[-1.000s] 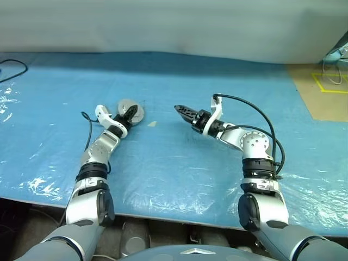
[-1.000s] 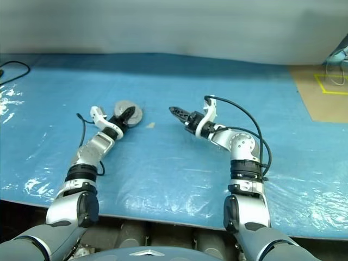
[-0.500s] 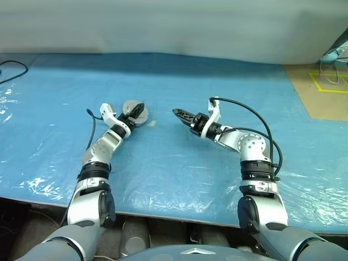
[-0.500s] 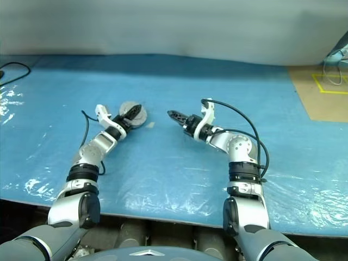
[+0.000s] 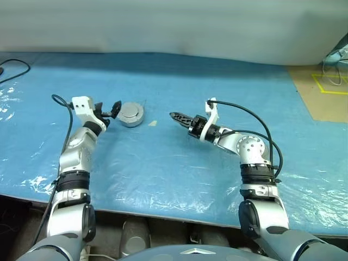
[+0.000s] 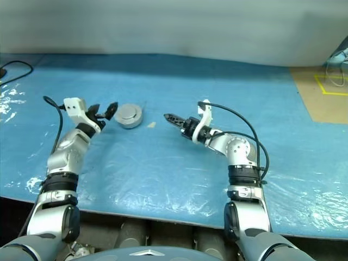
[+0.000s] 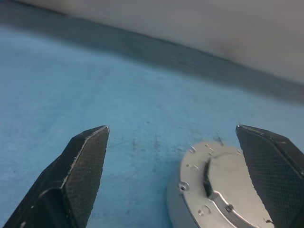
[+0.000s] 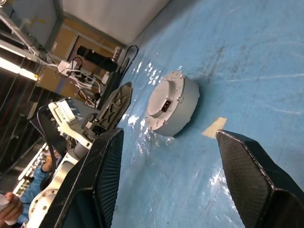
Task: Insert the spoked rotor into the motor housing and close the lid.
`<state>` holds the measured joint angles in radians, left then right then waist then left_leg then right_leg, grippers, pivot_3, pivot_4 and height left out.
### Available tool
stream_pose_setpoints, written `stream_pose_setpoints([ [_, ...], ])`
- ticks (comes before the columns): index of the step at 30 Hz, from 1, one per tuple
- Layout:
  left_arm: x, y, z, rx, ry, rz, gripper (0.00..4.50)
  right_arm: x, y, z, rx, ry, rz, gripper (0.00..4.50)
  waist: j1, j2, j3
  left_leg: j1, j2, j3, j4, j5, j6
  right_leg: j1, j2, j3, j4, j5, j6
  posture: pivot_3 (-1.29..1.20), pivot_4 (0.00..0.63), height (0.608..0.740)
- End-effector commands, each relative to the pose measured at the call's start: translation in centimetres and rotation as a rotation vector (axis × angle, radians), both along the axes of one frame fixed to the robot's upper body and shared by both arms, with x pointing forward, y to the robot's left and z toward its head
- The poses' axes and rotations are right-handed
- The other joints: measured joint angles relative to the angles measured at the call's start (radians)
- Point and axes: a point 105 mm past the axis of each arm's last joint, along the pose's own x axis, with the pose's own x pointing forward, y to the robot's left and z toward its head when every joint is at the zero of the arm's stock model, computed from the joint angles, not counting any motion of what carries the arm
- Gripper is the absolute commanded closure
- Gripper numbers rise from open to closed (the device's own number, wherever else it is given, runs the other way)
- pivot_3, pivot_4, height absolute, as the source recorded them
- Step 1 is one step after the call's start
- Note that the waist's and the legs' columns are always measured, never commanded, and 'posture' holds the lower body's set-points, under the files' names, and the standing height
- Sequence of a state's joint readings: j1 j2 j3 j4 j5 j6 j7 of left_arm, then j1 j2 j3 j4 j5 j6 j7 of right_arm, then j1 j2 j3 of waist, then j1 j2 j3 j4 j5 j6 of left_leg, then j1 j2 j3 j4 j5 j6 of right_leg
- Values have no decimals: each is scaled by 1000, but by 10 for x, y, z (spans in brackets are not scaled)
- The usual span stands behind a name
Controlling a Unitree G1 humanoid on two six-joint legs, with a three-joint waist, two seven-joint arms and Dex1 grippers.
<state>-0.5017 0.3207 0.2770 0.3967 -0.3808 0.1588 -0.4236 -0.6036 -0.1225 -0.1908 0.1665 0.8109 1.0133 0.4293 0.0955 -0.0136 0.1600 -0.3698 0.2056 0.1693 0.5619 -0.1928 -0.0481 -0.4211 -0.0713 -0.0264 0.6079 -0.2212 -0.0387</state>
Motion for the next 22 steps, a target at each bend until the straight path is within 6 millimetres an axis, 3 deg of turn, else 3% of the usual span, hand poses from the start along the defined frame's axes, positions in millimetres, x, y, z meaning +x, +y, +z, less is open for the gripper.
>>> stream_pose_setpoints([
  [1,-18,-31,29,160,-145,-99,24,2,-11,23,-209,-287,-94,1215,0,0,0,0,0,0,0,0,0,0,0,0,0,0,0,0,150,740],
  [5,-46,-67,24,228,-168,-197,24,6,-33,32,-583,-646,-277,1215,-3,0,0,0,0,0,0,0,0,0,0,0,0,0,0,0,150,740],
  [7,-59,-79,19,244,-170,-198,24,1,-50,28,-656,-681,-359,1215,-3,0,0,0,0,0,-1,0,0,0,0,0,-1,0,1,0,150,740],
  [10,-71,-73,6,256,-135,-123,24,-19,-59,16,-728,-722,-382,1215,-4,0,0,1,0,1,-1,0,0,0,1,1,-1,-1,1,0,150,740],
  [14,-93,-66,-18,304,-60,-86,24,-31,-101,-5,-796,-578,-618,1215,-24,0,0,2,1,1,-1,-1,0,0,3,2,-2,-2,0,0,150,740],
  [22,-100,-43,-39,262,26,48,24,-64,-123,-38,-899,-467,-690,1215,-27,0,0,3,0,1,-1,-2,3,0,3,4,-3,-7,7,0,150,740],
])
